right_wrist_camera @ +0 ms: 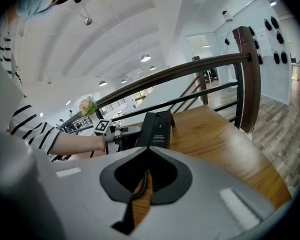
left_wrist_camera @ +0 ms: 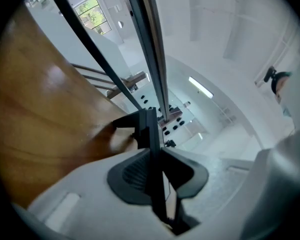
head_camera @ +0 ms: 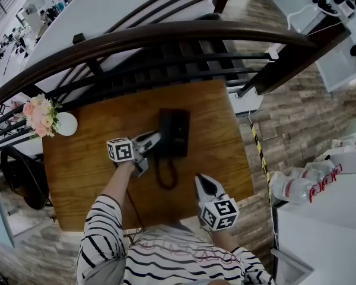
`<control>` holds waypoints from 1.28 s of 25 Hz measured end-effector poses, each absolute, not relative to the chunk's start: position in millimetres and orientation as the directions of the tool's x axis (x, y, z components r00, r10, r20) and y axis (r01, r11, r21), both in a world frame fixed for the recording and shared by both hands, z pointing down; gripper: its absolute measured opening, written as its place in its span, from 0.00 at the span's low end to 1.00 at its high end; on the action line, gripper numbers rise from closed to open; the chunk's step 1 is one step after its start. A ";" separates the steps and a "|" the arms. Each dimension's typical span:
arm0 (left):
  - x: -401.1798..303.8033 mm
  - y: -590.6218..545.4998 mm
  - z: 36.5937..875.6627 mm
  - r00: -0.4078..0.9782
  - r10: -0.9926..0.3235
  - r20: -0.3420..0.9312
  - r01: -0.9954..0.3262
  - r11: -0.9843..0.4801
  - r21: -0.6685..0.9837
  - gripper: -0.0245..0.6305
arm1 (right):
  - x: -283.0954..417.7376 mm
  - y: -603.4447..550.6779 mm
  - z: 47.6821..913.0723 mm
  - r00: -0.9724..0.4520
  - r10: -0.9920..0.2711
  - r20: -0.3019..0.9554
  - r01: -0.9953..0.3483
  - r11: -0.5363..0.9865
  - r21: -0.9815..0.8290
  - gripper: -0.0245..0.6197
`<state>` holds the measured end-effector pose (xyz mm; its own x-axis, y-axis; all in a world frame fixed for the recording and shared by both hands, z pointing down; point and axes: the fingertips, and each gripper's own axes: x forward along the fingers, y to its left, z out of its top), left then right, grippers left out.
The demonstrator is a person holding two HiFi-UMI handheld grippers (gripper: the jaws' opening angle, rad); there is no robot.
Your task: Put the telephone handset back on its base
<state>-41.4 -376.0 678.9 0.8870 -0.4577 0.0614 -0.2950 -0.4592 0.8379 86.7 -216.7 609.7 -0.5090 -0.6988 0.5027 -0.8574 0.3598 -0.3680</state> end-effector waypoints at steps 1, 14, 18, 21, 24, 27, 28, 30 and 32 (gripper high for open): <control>-41.1 -376.2 678.7 0.888 -0.457 0.053 -0.286 -0.457 0.842 0.14 | 86.8 -216.5 610.3 -0.508 -0.699 0.504 -0.858 0.358 -0.368 0.04; -43.8 -375.8 686.8 0.886 -0.463 -0.021 -0.170 -0.367 0.915 0.14 | 88.0 -215.4 614.4 -0.518 -0.690 0.506 -0.851 0.357 -0.385 0.04; -43.0 -376.7 684.0 0.885 -0.464 -0.032 -0.157 -0.361 0.919 0.14 | 87.5 -215.7 614.9 -0.517 -0.689 0.507 -0.851 0.355 -0.386 0.04; -42.5 -378.9 685.3 0.880 -0.475 0.007 -0.202 -0.361 0.910 0.14 | 88.9 -216.0 613.9 -0.519 -0.689 0.506 -0.850 0.356 -0.388 0.04; -41.6 -380.5 684.0 0.878 -0.479 0.028 -0.236 -0.380 0.894 0.14 | 88.8 -215.9 612.8 -0.521 -0.689 0.503 -0.849 0.358 -0.389 0.04; -37.6 -380.2 679.7 0.880 -0.475 0.029 -0.244 -0.397 0.885 0.17 | 90.5 -214.9 611.4 -0.521 -0.691 0.501 -0.849 0.357 -0.390 0.04; -36.4 -379.7 678.6 0.880 -0.474 0.032 -0.248 -0.400 0.883 0.19 | 91.4 -214.4 610.9 -0.520 -0.692 0.500 -0.849 0.356 -0.391 0.04; -35.5 -377.6 678.0 0.879 -0.474 0.046 -0.263 -0.403 0.877 0.25 | 92.1 -212.7 609.6 -0.519 -0.695 0.497 -0.849 0.355 -0.390 0.04; -37.4 -374.7 680.1 0.878 -0.473 0.070 -0.291 -0.412 0.863 0.29 | 91.5 -211.0 608.1 -0.518 -0.698 0.494 -0.850 0.355 -0.389 0.04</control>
<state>-37.4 -374.7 680.1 0.8782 -0.4732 0.0695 -0.2905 -0.4124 0.8634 91.5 -211.0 608.1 -0.5179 -0.6984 0.4940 -0.8500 0.3553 -0.3889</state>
